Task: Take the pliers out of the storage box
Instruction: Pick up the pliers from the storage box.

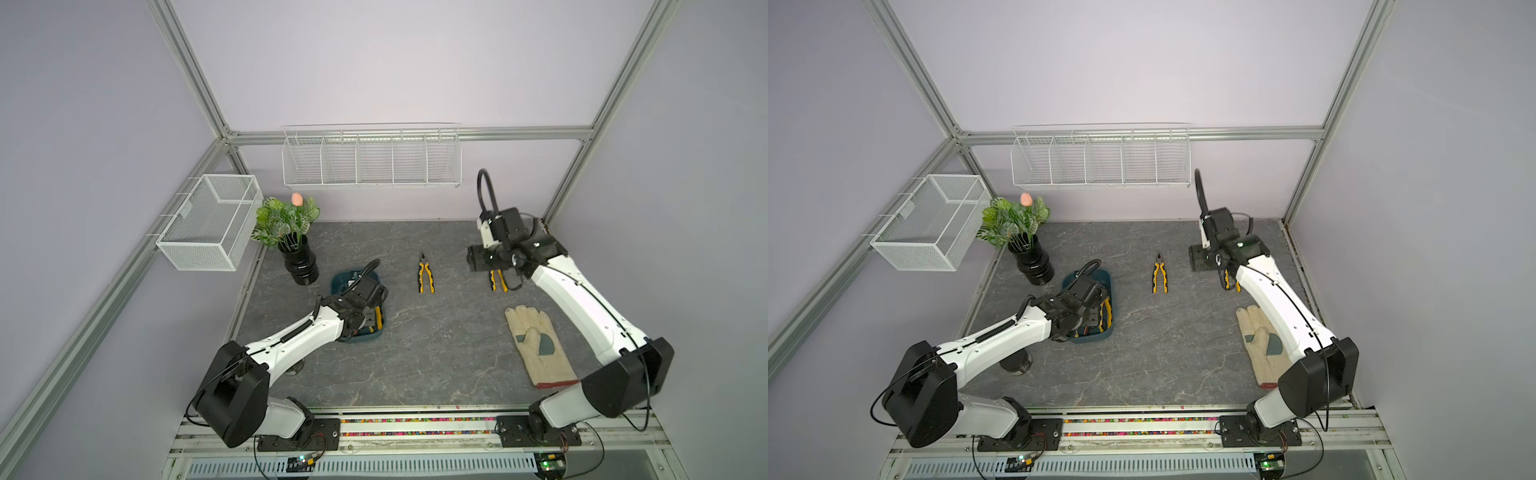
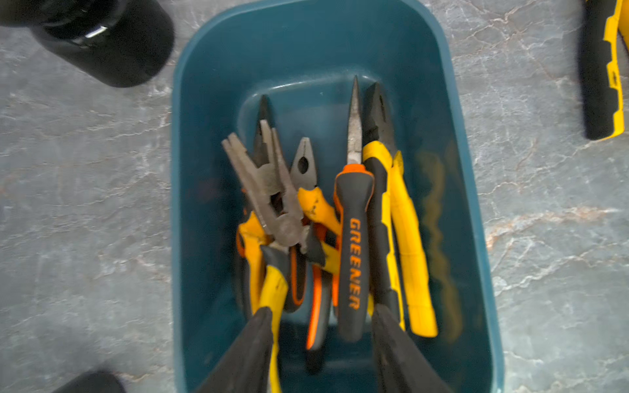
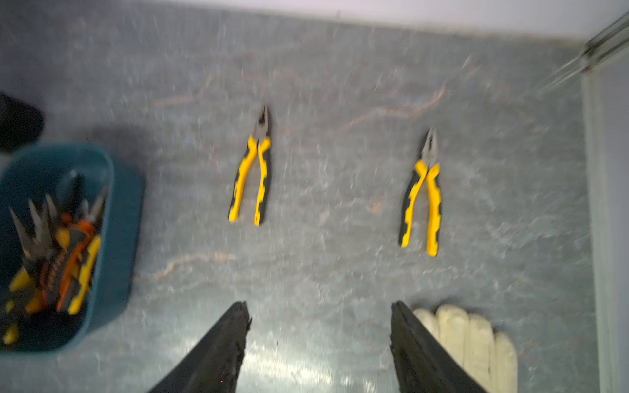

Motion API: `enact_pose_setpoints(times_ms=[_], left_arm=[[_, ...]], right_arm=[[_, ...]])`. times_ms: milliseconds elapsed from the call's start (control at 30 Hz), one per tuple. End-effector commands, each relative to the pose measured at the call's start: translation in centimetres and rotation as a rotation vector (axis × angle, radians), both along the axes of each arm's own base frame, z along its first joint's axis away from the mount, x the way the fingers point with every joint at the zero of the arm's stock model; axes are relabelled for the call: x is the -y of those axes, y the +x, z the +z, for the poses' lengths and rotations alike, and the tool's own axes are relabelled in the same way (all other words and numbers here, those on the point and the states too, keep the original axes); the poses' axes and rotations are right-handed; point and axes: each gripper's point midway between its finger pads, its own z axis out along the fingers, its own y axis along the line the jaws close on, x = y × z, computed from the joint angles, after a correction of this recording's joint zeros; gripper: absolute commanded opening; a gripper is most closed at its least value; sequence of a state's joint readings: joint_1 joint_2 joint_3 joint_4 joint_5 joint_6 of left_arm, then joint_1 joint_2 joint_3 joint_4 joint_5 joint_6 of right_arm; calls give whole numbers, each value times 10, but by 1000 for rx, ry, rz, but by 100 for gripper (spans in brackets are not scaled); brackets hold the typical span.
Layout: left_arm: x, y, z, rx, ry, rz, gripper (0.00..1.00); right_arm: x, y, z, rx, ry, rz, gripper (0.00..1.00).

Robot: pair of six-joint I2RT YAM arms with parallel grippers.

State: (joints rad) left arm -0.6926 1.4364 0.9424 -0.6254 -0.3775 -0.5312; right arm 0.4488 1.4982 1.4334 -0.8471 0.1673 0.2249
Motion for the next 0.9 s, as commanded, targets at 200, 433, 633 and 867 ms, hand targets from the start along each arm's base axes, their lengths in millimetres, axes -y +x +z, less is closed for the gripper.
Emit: enact_pose_setpoints(times_ms=[200,433,633,867], left_arm=[[-4,-2,3,-38,-10,65,47],[-31,-24,-18,-98,63,144,47],[-41,-33,-29,-106,81,166,46],[-41,-35,-38,-107,67,171,31]], right_arm=[[-29,-47,-35,-40,60,57,68],[-27,-57,-49,-48,73,65,68],[-28,-63,-66,-79,78,77,68],[-26,-67,-75,-93,62,83,68]])
